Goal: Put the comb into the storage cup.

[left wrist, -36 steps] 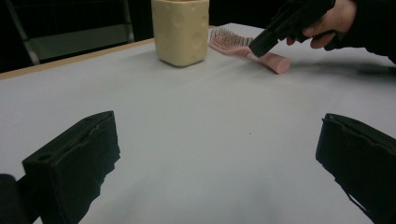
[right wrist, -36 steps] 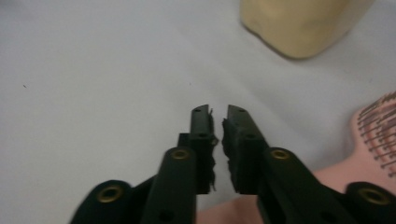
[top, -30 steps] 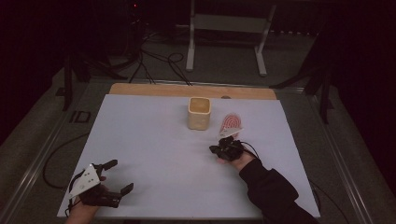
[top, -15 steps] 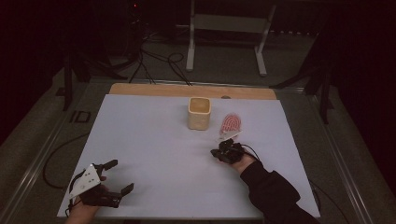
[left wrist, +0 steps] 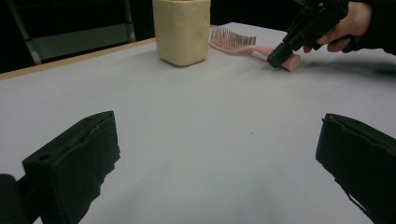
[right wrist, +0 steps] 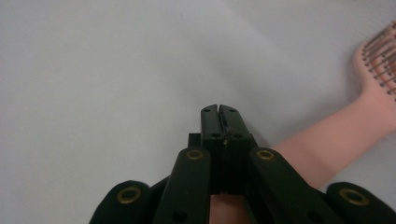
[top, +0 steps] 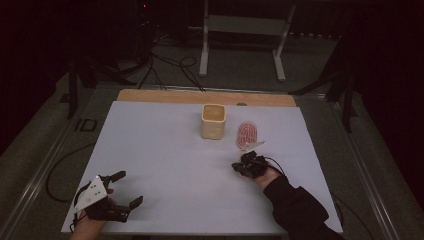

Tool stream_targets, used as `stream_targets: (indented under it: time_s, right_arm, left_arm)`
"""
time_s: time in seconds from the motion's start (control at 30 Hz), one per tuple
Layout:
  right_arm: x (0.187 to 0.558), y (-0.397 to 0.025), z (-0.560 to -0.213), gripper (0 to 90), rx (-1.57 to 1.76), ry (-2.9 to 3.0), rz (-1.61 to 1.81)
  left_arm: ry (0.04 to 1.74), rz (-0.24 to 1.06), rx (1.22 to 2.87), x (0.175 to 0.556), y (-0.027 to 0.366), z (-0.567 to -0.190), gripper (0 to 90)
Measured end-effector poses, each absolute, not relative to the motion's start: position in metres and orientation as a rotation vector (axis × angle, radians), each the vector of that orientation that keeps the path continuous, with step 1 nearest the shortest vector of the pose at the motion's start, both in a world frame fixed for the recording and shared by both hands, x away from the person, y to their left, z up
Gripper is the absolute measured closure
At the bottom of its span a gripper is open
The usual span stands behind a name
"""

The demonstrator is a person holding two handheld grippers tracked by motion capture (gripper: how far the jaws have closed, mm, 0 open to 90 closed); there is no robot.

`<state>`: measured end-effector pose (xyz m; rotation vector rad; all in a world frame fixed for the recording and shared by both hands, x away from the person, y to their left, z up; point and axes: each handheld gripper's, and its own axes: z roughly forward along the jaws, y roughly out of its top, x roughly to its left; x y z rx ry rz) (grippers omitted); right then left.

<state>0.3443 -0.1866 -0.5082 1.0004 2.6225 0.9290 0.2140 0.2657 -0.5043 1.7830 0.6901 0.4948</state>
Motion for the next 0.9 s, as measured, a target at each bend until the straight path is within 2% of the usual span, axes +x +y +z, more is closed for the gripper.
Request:
stream_targets:
  time_s: [0.9]
  right_arm:
    - [0.329, -0.253, -0.507, 89.6, 1.145, 2.522, 0.913]
  left_arm:
    - [0.694, 0.497, 1.788, 0.214, 0.265, -0.505, 0.0]
